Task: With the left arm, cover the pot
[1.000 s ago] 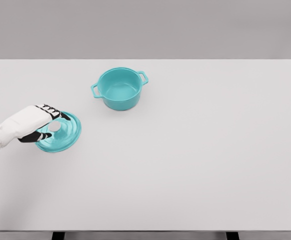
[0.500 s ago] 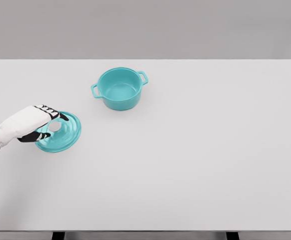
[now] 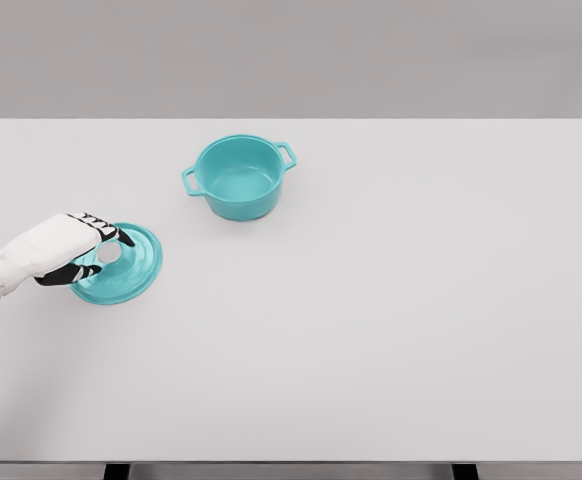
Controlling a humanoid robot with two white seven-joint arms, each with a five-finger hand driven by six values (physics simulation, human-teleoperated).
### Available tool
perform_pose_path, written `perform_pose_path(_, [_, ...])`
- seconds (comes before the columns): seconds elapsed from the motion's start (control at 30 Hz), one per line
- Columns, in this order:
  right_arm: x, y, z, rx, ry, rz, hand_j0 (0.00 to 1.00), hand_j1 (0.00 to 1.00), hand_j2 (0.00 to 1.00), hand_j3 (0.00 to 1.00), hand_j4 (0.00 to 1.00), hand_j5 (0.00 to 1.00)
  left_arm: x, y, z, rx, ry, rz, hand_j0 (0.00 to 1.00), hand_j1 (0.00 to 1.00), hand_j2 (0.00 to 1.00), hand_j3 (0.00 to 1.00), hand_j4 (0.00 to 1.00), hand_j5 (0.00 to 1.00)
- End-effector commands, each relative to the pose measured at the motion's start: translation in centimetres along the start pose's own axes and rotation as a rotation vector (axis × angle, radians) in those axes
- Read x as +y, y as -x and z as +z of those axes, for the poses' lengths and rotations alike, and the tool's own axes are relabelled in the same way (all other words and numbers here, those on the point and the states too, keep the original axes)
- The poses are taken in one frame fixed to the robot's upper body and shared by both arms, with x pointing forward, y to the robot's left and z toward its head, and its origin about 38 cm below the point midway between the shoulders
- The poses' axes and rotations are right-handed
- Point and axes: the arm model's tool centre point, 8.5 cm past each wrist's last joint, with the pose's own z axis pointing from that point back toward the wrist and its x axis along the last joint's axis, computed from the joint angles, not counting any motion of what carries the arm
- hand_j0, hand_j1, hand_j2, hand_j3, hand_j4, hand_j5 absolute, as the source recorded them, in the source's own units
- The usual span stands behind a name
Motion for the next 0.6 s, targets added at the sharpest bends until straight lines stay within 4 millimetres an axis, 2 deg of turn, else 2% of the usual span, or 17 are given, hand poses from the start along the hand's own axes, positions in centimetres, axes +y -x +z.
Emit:
perform_pose_path(0.0, [0.0,0.08,0.0,0.001,0.0,0.0,1.0,1.0,1.0,1.0,1.0,1.0,0.06,0.04,0.04,0.0,-0.003,0.004,0.67,0.67,0.67,0.67,0.67,0.67])
perform_pose_path(0.2, [0.01,0.13,0.0,0.003,0.0,0.0,1.0,1.0,1.0,1.0,1.0,1.0,-0.02,0.01,-0.02,-0.001,-0.002,0.007,0.67,0.67,0.67,0.67,0.67,0.67])
perform_pose_path(0.37, [0.0,0.08,0.0,0.001,0.0,0.0,1.0,1.0,1.0,1.0,1.0,1.0,-0.02,0.01,-0.02,-0.001,-0.002,0.007,0.61,0.61,0.61,0.61,0.61,0.61])
perform_pose_path(0.57, [0.0,0.08,0.0,0.001,0.0,0.0,1.0,1.0,1.0,1.0,1.0,1.0,-0.15,0.1,-0.02,0.002,0.001,0.009,0.61,0.61,0.61,0.61,0.61,0.61])
